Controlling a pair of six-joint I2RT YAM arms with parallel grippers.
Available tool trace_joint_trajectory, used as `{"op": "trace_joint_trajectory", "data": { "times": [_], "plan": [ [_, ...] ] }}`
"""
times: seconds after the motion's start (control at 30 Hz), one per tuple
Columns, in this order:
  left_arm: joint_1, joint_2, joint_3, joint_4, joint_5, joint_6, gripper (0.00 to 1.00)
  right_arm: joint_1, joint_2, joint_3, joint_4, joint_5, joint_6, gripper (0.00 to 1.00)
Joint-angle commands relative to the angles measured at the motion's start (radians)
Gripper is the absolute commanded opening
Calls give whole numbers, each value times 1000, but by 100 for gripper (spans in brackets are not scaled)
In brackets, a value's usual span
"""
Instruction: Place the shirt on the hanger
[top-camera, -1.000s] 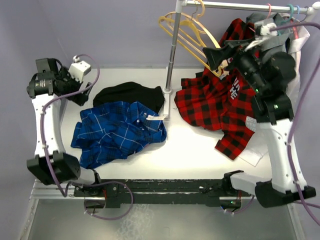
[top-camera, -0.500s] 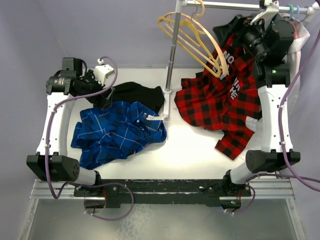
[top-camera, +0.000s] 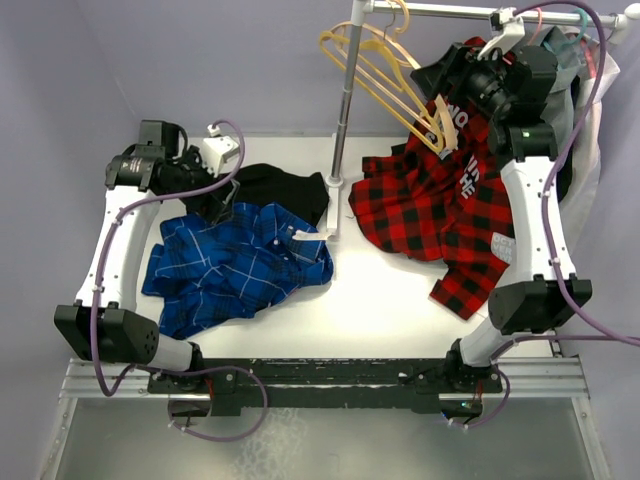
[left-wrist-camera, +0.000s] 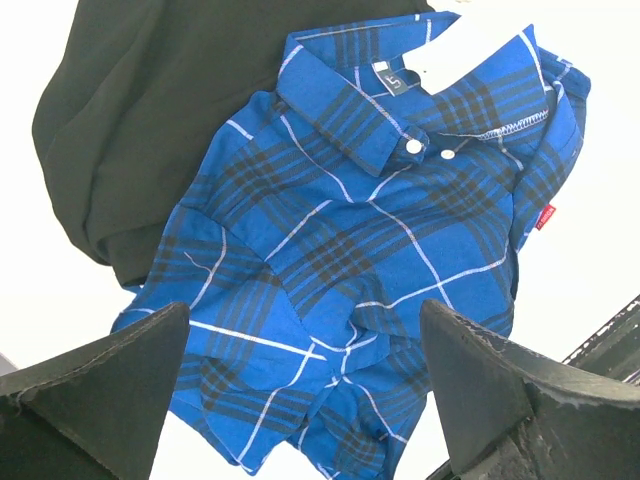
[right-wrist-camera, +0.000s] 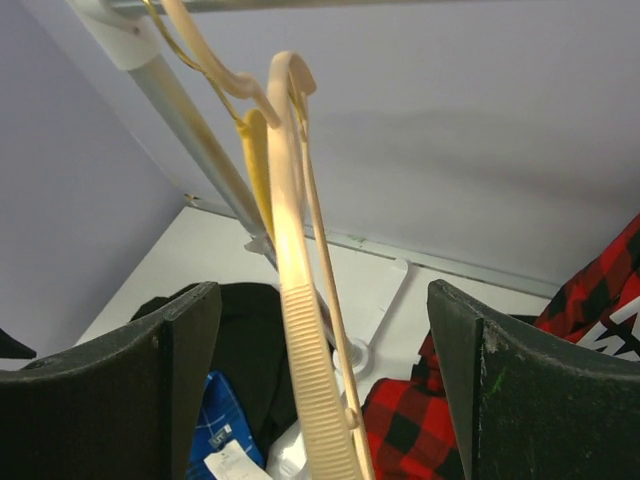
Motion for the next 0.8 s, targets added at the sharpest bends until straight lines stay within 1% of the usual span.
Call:
{"op": "trace_joint_trajectory", "data": {
  "times": [0.0, 0.27, 0.5, 0.77],
  "plan": [
    [-18, -17, -17, 31, -5, -23, 100, 0, 17, 52, 41, 6, -21, 84],
    [-46, -15, -52, 50, -31, -34, 100, 19, 77, 117, 35, 19, -13, 77],
    [-77, -15, -91, 68, -58, -44, 100, 56, 151, 223, -1, 46, -23, 73],
    [-86, -14, -108, 82, -74, -41, 100, 72, 209, 279, -2, 53, -16, 64]
  ]
}}
